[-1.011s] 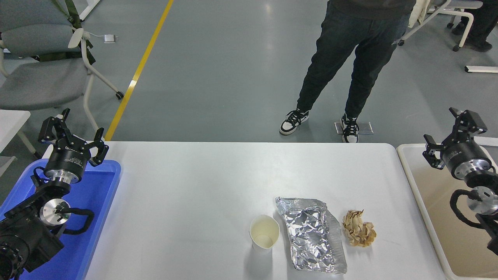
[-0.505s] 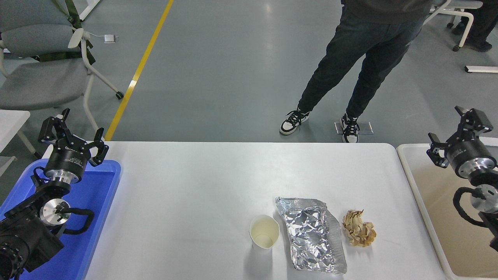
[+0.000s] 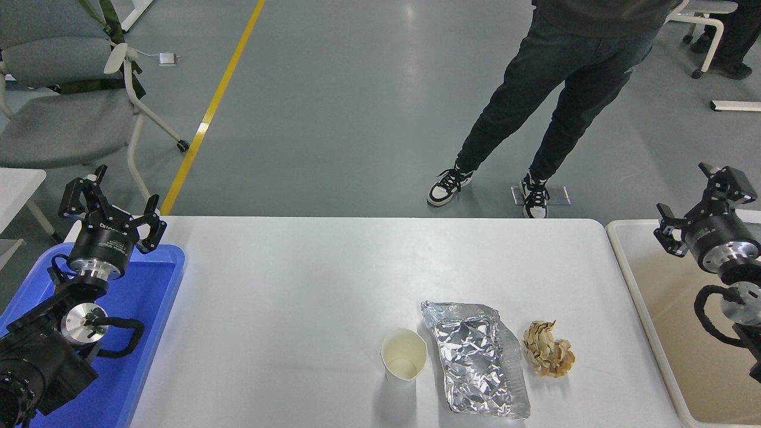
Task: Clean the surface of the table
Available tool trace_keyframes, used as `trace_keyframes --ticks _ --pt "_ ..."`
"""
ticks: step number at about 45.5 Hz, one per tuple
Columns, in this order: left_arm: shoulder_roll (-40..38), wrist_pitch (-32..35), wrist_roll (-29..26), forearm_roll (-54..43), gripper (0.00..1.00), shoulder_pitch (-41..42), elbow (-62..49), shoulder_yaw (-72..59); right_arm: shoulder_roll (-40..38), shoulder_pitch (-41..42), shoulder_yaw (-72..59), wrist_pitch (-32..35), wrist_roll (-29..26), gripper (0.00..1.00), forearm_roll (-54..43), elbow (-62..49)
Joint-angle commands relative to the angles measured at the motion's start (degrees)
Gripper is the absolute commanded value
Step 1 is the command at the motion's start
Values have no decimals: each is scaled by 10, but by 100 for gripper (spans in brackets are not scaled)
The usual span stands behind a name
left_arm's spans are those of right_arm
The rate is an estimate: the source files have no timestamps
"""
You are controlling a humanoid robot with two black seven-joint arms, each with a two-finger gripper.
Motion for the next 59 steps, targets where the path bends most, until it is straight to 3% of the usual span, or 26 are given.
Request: trace_keyframes --ticks 1,13,21,26,36,47,59 --pt "0 0 0 0 100 0 0 0 -57 -8 -4 -7 0 100 4 95" --pt "0 0 0 0 100 0 0 0 -136 7 -34 -51 -32 100 -56 241" --pt "0 0 0 0 100 0 0 0 -193 43 -42 -43 -146 100 -162 357" --pt "0 0 0 1 100 0 0 0 -212 60 -43 -38 -182 100 -203 430" --pt "0 0 0 0 100 0 0 0 -208 96 -50 -31 -249 100 -263 500" --pt "0 0 0 0 100 0 0 0 -202 177 -164 60 -296 100 -312 529" --pt "0 0 0 0 100 0 0 0 -85 336 -325 71 -427 100 -315 531"
